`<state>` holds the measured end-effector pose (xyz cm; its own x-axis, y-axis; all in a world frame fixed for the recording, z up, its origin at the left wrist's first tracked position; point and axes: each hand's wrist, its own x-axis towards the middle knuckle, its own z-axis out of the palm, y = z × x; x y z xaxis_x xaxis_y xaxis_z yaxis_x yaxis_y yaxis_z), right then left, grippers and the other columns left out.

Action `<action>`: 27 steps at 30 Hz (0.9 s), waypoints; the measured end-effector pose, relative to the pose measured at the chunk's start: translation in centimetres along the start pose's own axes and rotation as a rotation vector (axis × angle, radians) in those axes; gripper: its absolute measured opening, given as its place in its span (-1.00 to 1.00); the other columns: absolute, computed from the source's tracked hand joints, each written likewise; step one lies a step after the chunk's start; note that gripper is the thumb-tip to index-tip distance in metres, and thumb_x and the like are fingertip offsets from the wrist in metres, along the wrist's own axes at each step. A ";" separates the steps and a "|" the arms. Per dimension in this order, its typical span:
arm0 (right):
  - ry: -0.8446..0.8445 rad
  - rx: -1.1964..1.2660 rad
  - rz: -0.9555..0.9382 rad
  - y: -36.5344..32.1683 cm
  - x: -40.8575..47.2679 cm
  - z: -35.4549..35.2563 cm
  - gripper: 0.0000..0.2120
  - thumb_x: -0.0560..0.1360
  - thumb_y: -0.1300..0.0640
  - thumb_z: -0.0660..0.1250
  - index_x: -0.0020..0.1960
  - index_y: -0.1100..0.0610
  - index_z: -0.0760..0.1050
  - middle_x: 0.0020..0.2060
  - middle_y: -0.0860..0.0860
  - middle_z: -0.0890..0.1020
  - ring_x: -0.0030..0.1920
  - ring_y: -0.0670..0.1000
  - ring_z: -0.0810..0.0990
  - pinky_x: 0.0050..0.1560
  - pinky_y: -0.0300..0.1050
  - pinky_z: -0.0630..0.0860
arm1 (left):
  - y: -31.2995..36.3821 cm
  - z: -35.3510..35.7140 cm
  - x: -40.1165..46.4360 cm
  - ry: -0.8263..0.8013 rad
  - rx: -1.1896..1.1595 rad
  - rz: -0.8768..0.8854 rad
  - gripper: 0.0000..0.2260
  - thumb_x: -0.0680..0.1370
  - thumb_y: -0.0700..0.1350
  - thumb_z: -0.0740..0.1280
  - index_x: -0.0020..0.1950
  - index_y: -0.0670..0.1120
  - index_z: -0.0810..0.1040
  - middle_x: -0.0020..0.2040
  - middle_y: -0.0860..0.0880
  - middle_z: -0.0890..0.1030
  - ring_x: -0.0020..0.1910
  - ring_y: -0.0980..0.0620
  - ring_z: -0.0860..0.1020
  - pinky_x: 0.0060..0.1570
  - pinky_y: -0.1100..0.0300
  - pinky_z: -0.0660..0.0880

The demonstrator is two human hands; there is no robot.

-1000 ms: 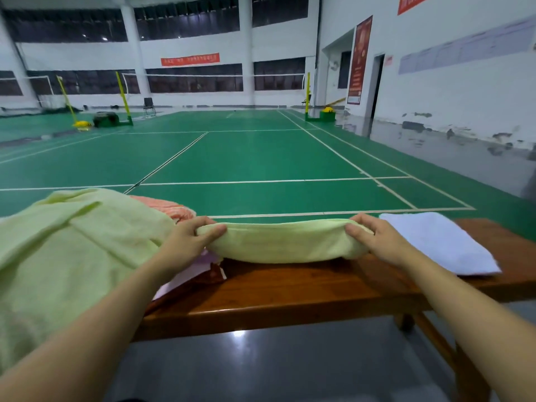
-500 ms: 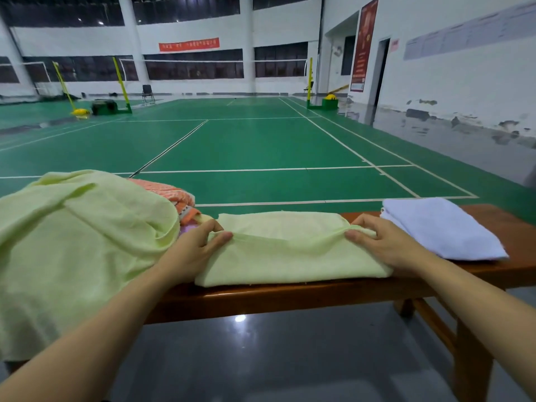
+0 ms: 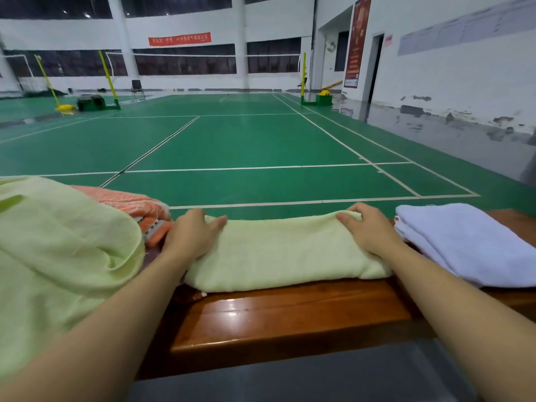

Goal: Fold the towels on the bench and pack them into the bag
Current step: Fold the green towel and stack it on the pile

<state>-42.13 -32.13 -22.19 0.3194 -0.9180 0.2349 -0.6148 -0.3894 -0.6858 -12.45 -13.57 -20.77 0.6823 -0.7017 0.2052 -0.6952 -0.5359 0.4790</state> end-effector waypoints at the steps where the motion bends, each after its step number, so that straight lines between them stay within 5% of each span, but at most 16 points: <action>1: 0.013 -0.059 0.011 0.2 0.5 0.5 -0.70 0.57 -0.18 0.34 0.03 0.06 0.54 -0.08 -0.01 0.60 -0.02 0.09 0.52 -0.10 -0.07 0.34 | -0.3 0.6 0.2 -0.003 0.050 -0.017 -0.51 0.59 0.27 0.27 0.17 -0.15 0.57 0.14 -0.23 0.65 0.11 -0.25 0.59 -0.03 0.04 0.46; 6: 0.038 -0.319 0.081 0.1 1.8 1.6 -0.52 0.51 -0.27 0.36 -0.27 0.10 0.33 -0.36 -0.01 0.43 -0.28 0.09 0.45 -0.35 -0.07 0.23 | 0.1 1.5 1.0 -0.024 0.209 -0.034 -0.55 0.63 0.21 0.23 0.12 -0.18 0.56 0.15 -0.28 0.64 0.14 -0.28 0.59 -0.07 0.05 0.40; 11: 0.045 -0.679 0.095 -1.0 1.0 1.6 -0.31 0.51 -0.41 0.21 0.37 0.13 0.36 0.21 0.17 0.56 0.19 0.24 0.56 0.06 0.08 0.50 | 2.0 0.4 0.2 0.030 0.339 -0.011 -0.52 0.61 0.24 0.25 0.25 -0.16 0.41 0.20 -0.23 0.59 0.19 -0.25 0.57 -0.04 0.03 0.41; 14: 0.071 -0.655 -0.171 -2.9 0.2 1.5 -0.46 0.58 -0.28 0.21 0.39 0.06 0.39 0.30 0.10 0.50 0.28 0.18 0.48 0.24 0.10 0.42 | 4.2 -0.3 -0.8 0.091 0.409 0.107 -0.53 0.61 0.24 0.25 0.27 -0.14 0.40 0.22 -0.21 0.50 0.23 -0.25 0.49 0.13 -0.06 0.45; 18: -0.362 -0.295 -0.479 -6.6 -1.6 2.3 -0.71 0.64 -0.11 0.24 0.31 -0.05 0.50 0.35 -0.08 0.51 0.39 -0.04 0.42 0.38 -0.10 0.28 | 8.3 -0.7 -3.4 -0.248 0.210 0.300 -0.51 0.59 0.30 0.24 0.16 -0.12 0.53 0.09 -0.13 0.63 0.10 -0.17 0.57 0.01 0.02 0.49; 20: -0.591 -0.267 -0.435 -7.2 -2.6 3.0 -0.64 0.66 -0.15 0.18 0.41 -0.10 0.43 0.43 -0.12 0.43 0.43 -0.09 0.36 0.43 -0.14 0.24 | 9.5 0.0 -5.0 -0.496 0.315 0.346 -0.37 0.57 0.36 0.22 0.37 -0.14 0.43 0.26 -0.15 0.57 0.21 -0.16 0.54 0.09 0.03 0.47; 23: -0.691 -0.401 -0.392 -7.4 -3.4 3.1 -0.56 0.66 -0.20 0.12 0.52 -0.17 0.32 0.55 -0.12 0.26 0.53 -0.07 0.22 0.49 -0.13 0.12 | 9.5 1.2 -6.1 -0.632 0.586 0.290 -0.14 0.55 0.44 0.14 0.62 -0.10 0.00 0.55 -0.25 0.19 0.44 -0.29 0.34 0.36 -0.14 0.36; 27: -0.738 -0.640 -0.296 -9.0 -4.7 1.0 -0.49 0.65 -0.26 0.10 0.58 -0.22 0.20 0.54 -0.05 0.23 0.49 0.06 0.31 0.49 0.03 0.23 | 9.3 0.0 -5.6 -0.663 0.661 0.322 -0.10 0.49 0.47 0.22 0.62 -0.02 0.00 0.58 -0.19 0.13 0.50 -0.28 0.25 0.41 -0.20 0.31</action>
<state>-37.39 -24.24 -17.78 0.7529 -0.5876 -0.2964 -0.6401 -0.7586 -0.1219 -22.74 -14.62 -17.48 0.3139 -0.8729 -0.3736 -0.9494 -0.2859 -0.1296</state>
